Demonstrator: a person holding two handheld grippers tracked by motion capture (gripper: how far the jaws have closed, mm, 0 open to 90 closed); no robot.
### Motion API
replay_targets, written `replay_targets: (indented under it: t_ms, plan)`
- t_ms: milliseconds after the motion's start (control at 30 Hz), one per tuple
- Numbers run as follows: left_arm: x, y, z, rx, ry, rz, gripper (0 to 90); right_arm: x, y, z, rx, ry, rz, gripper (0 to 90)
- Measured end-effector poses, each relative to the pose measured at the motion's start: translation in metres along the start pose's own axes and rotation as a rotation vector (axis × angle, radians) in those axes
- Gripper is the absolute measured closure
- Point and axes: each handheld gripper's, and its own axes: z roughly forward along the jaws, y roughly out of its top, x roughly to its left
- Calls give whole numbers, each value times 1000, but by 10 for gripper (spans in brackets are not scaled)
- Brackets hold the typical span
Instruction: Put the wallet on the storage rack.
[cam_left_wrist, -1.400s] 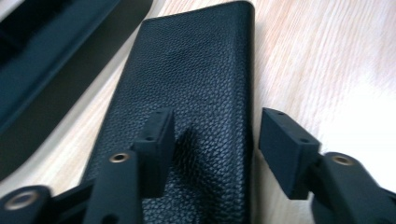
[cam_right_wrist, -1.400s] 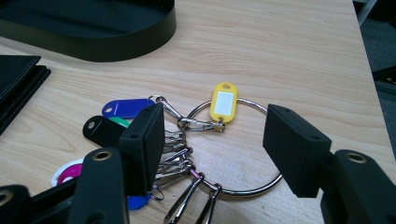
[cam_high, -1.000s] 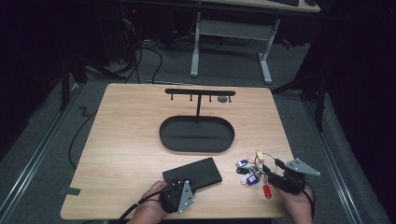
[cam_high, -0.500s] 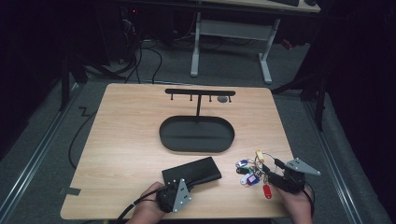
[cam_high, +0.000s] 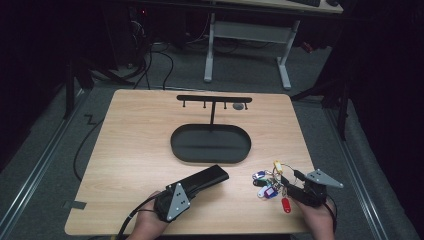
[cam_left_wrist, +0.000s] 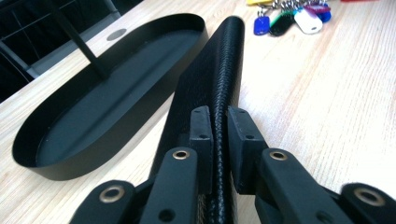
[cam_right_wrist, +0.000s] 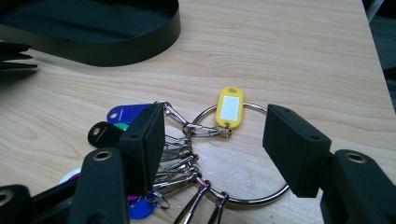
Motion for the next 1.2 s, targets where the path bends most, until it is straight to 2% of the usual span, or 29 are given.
replay_targets:
  t_ms: [100, 233, 400, 433, 667, 900, 1200]
  plan:
    - [5, 0, -7, -23, -6, -30, 817, 0, 0, 0, 1, 1, 0, 392]
    - [8, 0, -13, -40, -5, -40, 819, 0, 0, 0, 4, 1, 0, 392]
    - [13, 0, -18, -56, -13, -77, 820, 0, 0, 0, 4, 3, 1, 393]
    - [16, -1, -21, -67, -19, -103, 820, 0, 0, 0, 4, 4, 2, 392]
    - [27, -6, -30, -79, -27, -158, 821, 0, 0, 0, 4, 7, 5, 393]
    - [31, -9, -38, -74, -16, -178, 822, -1, 0, 0, 3, 8, 12, 393]
    - [37, -13, -40, -64, -7, -210, 821, -2, 0, 0, 2, 10, 13, 393]
